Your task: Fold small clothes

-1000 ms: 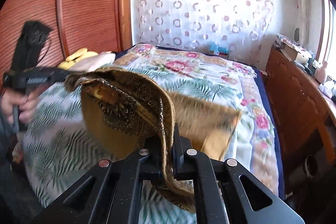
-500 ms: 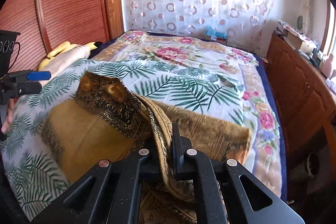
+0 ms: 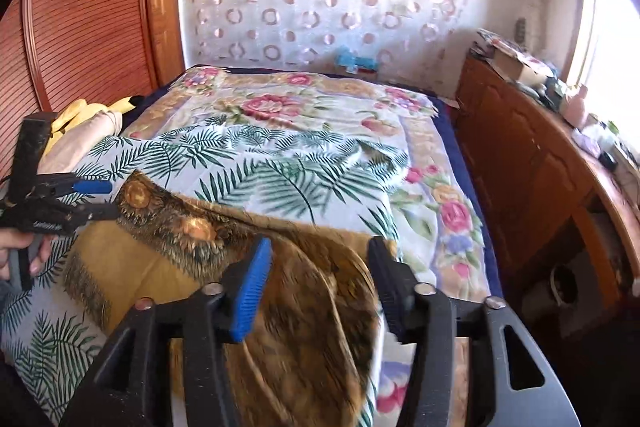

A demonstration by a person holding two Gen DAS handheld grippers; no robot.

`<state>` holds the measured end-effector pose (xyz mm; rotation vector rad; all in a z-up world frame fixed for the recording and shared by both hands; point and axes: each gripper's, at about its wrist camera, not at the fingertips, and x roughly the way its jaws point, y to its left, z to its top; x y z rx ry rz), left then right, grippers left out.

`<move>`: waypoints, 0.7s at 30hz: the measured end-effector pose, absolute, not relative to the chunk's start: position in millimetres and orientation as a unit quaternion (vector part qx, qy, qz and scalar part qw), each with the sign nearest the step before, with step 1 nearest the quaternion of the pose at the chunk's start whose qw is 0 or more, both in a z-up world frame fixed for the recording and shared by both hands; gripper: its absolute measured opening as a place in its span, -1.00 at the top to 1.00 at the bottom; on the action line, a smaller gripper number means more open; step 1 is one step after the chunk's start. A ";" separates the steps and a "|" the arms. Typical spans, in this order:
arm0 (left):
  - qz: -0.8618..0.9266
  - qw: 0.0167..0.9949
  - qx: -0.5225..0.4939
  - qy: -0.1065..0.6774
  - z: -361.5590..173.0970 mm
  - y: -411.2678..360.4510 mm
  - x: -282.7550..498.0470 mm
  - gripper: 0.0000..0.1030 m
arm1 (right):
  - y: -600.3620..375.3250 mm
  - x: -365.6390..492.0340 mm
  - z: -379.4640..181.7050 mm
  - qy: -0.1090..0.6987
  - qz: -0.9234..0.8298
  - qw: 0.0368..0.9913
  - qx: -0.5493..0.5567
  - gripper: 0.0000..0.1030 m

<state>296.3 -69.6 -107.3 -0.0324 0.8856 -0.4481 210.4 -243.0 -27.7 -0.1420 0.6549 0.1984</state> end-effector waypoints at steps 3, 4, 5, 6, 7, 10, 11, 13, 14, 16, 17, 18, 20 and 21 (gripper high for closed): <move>-0.217 0.878 -0.009 0.427 -108.5 -74.0 299.2 -0.48 | -245.5 192.9 -31.6 0.330 0.086 0.939 -0.044 -0.22; -0.217 0.877 -0.009 0.429 -109.3 -74.3 301.4 -0.48 | -244.9 188.9 -35.9 0.337 0.087 0.937 -0.036 -0.24; -0.217 0.876 -0.008 0.430 -110.2 -74.6 302.5 -0.48 | -243.8 186.9 -39.5 0.344 0.089 0.934 -0.031 -0.29; -0.218 0.875 -0.007 0.432 -110.9 -75.2 304.0 -0.48 | -240.5 186.5 -46.0 0.352 0.091 0.931 -0.030 -0.30; -0.218 0.875 -0.006 0.433 -111.6 -76.1 304.8 -0.48 | -238.3 188.1 -49.5 0.360 0.090 0.928 -0.031 -0.30; -0.218 0.874 -0.006 0.434 -112.7 -78.4 306.9 -0.48 | -232.3 199.6 -64.6 0.381 0.082 0.920 -0.026 -0.30; -0.219 0.873 -0.007 0.435 -113.1 -77.9 308.3 -0.48 | -231.8 203.6 -64.8 0.384 0.082 0.919 -0.023 -0.31; -0.225 0.870 -0.015 0.438 -113.2 -78.5 309.1 -0.44 | -233.6 211.8 -64.9 0.384 0.086 0.919 -0.010 -0.32; -0.229 0.869 -0.020 0.438 -113.0 -78.3 309.0 -0.40 | -233.9 216.1 -65.3 0.386 0.092 0.918 -0.001 -0.32; -0.234 0.868 -0.021 0.437 -112.9 -78.7 310.1 -0.23 | -235.8 224.6 -69.9 0.396 0.101 0.913 0.011 -0.33; -0.237 0.868 -0.020 0.437 -113.0 -79.5 310.4 -0.20 | -235.4 226.8 -71.3 0.399 0.106 0.911 0.017 -0.33; -0.240 0.867 -0.020 0.435 -113.1 -80.0 309.9 -0.18 | -236.2 227.8 -72.5 0.402 0.111 0.908 0.024 -0.33; -0.242 0.868 -0.020 0.434 -113.1 -80.4 309.5 -0.17 | -243.5 229.7 -72.4 0.405 0.121 0.906 0.030 -0.33; -0.244 0.867 -0.022 0.434 -113.2 -80.2 309.6 -0.17 | -244.1 232.0 -72.2 0.406 0.123 0.905 0.029 -0.32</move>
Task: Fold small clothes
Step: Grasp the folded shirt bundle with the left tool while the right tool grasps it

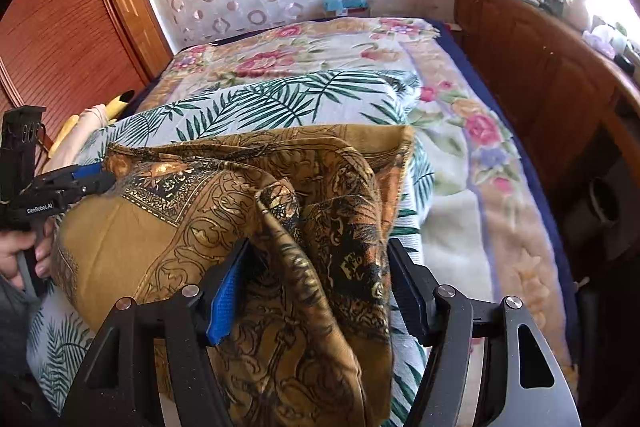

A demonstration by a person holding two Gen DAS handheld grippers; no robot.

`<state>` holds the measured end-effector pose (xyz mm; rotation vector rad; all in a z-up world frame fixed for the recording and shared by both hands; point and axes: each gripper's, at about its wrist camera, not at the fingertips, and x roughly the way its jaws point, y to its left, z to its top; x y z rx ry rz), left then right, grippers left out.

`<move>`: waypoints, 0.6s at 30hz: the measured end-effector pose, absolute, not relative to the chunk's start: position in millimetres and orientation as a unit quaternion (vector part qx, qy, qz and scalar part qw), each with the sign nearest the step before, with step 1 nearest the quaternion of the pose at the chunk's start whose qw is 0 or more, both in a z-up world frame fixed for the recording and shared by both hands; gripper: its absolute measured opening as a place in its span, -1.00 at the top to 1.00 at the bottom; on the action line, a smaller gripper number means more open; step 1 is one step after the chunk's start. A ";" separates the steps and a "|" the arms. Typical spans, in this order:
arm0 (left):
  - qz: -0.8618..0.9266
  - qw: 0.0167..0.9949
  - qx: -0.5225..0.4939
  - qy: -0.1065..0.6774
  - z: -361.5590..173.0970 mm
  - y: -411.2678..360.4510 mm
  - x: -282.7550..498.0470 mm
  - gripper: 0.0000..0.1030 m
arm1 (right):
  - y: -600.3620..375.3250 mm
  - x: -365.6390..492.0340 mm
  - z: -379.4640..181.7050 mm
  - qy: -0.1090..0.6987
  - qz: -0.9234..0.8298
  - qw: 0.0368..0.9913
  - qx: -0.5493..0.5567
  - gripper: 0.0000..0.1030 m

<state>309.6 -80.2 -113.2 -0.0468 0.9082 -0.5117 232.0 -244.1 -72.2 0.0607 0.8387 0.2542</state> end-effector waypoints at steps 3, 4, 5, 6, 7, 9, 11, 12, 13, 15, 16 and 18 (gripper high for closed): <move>-0.255 0.864 -0.029 0.432 -113.4 -80.3 310.4 -0.11 | -247.8 225.0 -71.1 0.403 0.131 0.905 0.024 -0.22; -0.265 0.861 -0.034 0.432 -114.1 -79.9 310.9 0.14 | -250.0 225.8 -71.9 0.402 0.133 0.906 0.023 -0.19; -0.278 0.855 -0.039 0.435 -115.6 -80.9 311.6 0.26 | -251.7 226.0 -72.8 0.401 0.139 0.905 0.026 -0.11; -0.281 0.856 -0.034 0.433 -116.2 -82.0 311.4 0.35 | -252.0 226.8 -73.8 0.399 0.142 0.905 0.027 -0.02; -0.278 0.858 -0.028 0.431 -116.2 -82.8 311.5 0.48 | -249.2 226.8 -74.8 0.399 0.145 0.905 0.024 0.05; -0.282 0.855 -0.032 0.433 -114.4 -82.3 311.3 0.75 | -242.8 223.8 -74.3 0.395 0.148 0.907 0.005 0.34; -0.290 0.854 -0.049 0.429 -110.2 -79.7 308.3 0.83 | -239.0 223.2 -71.6 0.387 0.147 0.910 -0.012 0.57; -0.291 0.857 -0.051 0.423 -106.4 -78.7 305.1 0.84 | -238.9 219.9 -67.4 0.381 0.148 0.912 -0.015 0.63; -0.291 0.861 -0.053 0.413 -99.4 -77.3 299.3 0.85 | -239.0 216.8 -64.0 0.374 0.147 0.916 -0.019 0.64; -0.293 0.870 -0.053 0.393 -85.0 -74.0 286.9 0.86 | -236.8 208.2 -52.2 0.358 0.147 0.922 -0.028 0.67; -0.296 0.873 -0.053 0.383 -78.2 -71.9 280.9 0.86 | -235.8 205.2 -46.6 0.349 0.148 0.925 -0.030 0.68; -0.298 0.881 -0.053 0.364 -61.5 -65.3 268.8 0.86 | -232.2 198.4 -30.3 0.330 0.152 0.931 -0.036 0.69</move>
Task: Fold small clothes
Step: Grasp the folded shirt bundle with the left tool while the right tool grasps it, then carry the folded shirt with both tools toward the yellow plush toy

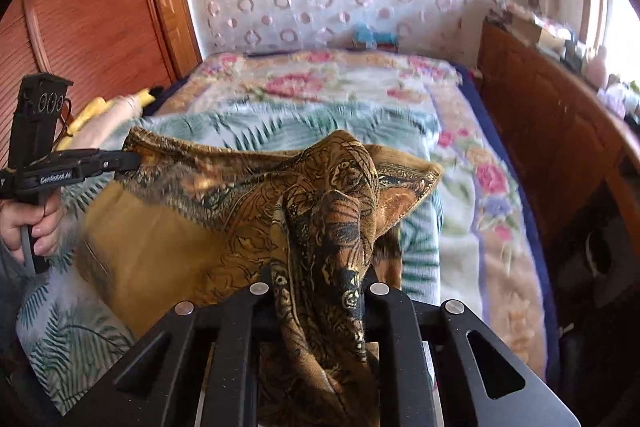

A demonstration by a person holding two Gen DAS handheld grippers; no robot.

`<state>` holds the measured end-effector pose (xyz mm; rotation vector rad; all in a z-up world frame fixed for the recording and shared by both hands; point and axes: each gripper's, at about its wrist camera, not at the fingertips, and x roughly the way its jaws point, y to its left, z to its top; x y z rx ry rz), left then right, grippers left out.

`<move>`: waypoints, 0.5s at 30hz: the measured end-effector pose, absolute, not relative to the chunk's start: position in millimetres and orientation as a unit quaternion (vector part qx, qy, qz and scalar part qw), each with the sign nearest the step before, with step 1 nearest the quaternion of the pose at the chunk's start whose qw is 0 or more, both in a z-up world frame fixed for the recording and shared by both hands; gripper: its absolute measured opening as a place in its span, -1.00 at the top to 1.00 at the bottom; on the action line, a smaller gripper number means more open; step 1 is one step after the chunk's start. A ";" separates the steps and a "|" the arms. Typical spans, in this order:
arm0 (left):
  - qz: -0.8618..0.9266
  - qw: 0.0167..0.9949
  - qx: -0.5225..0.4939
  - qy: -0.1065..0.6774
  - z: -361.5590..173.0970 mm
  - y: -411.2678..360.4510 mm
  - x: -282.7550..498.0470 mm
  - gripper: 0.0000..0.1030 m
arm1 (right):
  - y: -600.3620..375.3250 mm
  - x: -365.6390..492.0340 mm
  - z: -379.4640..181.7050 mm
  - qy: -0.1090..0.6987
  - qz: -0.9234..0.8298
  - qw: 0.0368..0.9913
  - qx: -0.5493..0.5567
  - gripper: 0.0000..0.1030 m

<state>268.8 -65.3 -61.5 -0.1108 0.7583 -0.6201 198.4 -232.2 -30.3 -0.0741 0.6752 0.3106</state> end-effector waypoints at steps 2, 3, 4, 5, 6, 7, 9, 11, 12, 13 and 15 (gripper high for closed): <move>-0.295 0.891 -0.060 0.339 -42.5 -52.5 253.9 0.87 | -225.4 192.5 -14.3 0.310 0.158 0.937 -0.041 0.69; -0.295 0.895 -0.070 0.327 -31.4 -41.8 245.4 0.87 | -219.6 188.7 -6.5 0.298 0.163 0.939 -0.049 0.69; -0.293 0.899 -0.075 0.317 -24.2 -33.0 239.6 0.87 | -211.1 186.3 4.0 0.286 0.167 0.942 -0.059 0.69; -0.286 0.905 -0.077 0.304 -15.1 -21.1 231.8 0.87 | -203.2 185.4 11.5 0.278 0.172 0.943 -0.067 0.70; -0.279 0.910 -0.078 0.296 -10.1 -12.2 227.6 0.87 | -192.5 184.7 20.5 0.268 0.181 0.943 -0.079 0.70; -0.268 0.917 -0.082 0.283 -1.8 3.6 219.8 0.88 | -182.8 184.4 27.9 0.259 0.189 0.943 -0.086 0.70; -0.252 0.925 -0.089 0.269 6.1 27.0 210.9 0.88 | -160.5 185.4 41.3 0.244 0.207 0.942 -0.100 0.70; -0.228 0.935 -0.093 0.256 13.1 56.3 200.8 0.88 | -137.8 187.2 50.8 0.229 0.225 0.940 -0.113 0.70; -0.219 0.938 -0.095 0.252 14.2 67.0 198.2 0.88 | -125.1 189.1 55.7 0.223 0.237 0.938 -0.118 0.70; -0.206 0.942 -0.097 0.247 16.7 81.0 194.9 0.88 | -115.0 191.2 58.0 0.217 0.246 0.937 -0.123 0.70; -0.179 0.949 -0.100 0.238 20.7 107.0 190.1 0.88 | -92.6 196.4 63.0 0.207 0.264 0.933 -0.133 0.70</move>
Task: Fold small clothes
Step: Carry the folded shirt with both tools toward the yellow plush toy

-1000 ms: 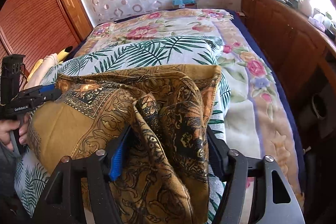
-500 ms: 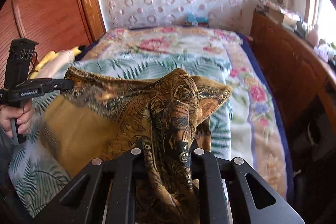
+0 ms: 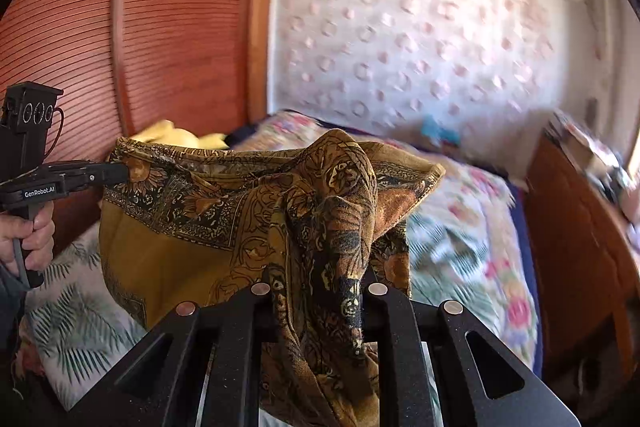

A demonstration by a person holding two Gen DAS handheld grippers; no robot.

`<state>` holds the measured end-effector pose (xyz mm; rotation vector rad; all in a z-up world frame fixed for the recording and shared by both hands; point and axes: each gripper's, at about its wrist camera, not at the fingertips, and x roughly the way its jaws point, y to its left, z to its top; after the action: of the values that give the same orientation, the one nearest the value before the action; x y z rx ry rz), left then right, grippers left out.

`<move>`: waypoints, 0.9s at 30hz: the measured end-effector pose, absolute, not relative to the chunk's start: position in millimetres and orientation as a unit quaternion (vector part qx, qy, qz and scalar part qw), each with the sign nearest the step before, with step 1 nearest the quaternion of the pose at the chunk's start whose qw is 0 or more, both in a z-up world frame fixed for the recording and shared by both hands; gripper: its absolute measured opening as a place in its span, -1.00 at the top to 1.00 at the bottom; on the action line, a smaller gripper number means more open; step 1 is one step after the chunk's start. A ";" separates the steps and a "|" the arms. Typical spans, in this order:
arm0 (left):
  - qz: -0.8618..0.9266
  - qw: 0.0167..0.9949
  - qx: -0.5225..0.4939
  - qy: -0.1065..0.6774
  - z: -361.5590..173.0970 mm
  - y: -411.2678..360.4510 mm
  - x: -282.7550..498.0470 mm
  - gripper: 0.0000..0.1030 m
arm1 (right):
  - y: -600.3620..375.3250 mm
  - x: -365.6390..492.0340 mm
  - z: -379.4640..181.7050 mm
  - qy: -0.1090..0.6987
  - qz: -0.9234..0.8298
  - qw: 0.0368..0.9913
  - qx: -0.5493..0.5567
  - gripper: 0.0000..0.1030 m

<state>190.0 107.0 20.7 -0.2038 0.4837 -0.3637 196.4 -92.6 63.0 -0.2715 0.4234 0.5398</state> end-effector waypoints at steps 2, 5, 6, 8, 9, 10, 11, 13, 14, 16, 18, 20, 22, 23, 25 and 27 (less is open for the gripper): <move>-0.156 0.955 -0.106 0.230 22.0 127.5 186.7 0.88 | -69.7 206.5 66.4 0.199 0.283 0.927 -0.146 0.70; -0.119 0.962 -0.113 0.219 18.3 153.4 182.7 0.88 | -37.6 233.6 68.3 0.193 0.305 0.917 -0.171 0.70; -0.108 0.963 -0.113 0.218 15.2 156.6 184.4 0.88 | -24.4 240.6 70.0 0.190 0.313 0.912 -0.183 0.70; -0.087 0.964 -0.120 0.221 6.1 171.8 185.1 0.88 | -13.6 265.5 69.1 0.186 0.317 0.909 -0.196 0.70; -0.079 0.964 -0.125 0.223 1.1 176.1 186.4 0.88 | -6.5 278.4 68.8 0.188 0.321 0.906 -0.202 0.70; -0.072 0.964 -0.128 0.224 -2.8 178.4 186.6 0.88 | 2.1 284.8 68.5 0.188 0.325 0.903 -0.211 0.70; -0.064 0.963 -0.131 0.225 -7.7 182.4 187.2 0.88 | 9.1 294.3 67.4 0.186 0.328 0.900 -0.221 0.70; -0.053 0.962 -0.138 0.228 -17.9 187.9 188.5 0.88 | 22.7 307.1 65.3 0.183 0.338 0.892 -0.238 0.70; -0.048 0.962 -0.142 0.229 -21.6 191.7 186.1 0.88 | 30.5 313.8 64.6 0.182 0.342 0.888 -0.248 0.70; -0.040 0.960 -0.156 0.230 -30.8 200.1 180.8 0.89 | 49.9 330.9 62.6 0.180 0.347 0.880 -0.270 0.70; -0.032 0.958 -0.169 0.231 -37.2 209.1 173.9 0.89 | 69.1 347.3 60.4 0.182 0.343 0.875 -0.288 0.70; -0.014 0.956 -0.179 0.232 -46.6 217.3 167.3 0.89 | 92.1 358.0 60.7 0.185 0.355 0.866 -0.298 0.70; 0.001 0.954 -0.191 0.233 -55.1 226.9 160.7 0.89 | 112.5 371.9 58.3 0.189 0.367 0.858 -0.305 0.70; 0.008 0.952 -0.195 0.235 -59.5 230.8 159.4 0.89 | 122.7 378.7 56.6 0.192 0.371 0.855 -0.307 0.70; 0.017 0.945 -0.211 0.249 -71.5 240.8 160.0 0.89 | 142.5 391.9 51.6 0.195 0.380 0.847 -0.316 0.69; 0.023 0.937 -0.231 0.262 -81.2 250.2 162.5 0.89 | 155.0 406.5 43.2 0.212 0.379 0.844 -0.314 0.63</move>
<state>162.5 250.2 -81.2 -0.4718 0.5355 0.0467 406.5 155.0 43.2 -0.6631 0.4475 0.8007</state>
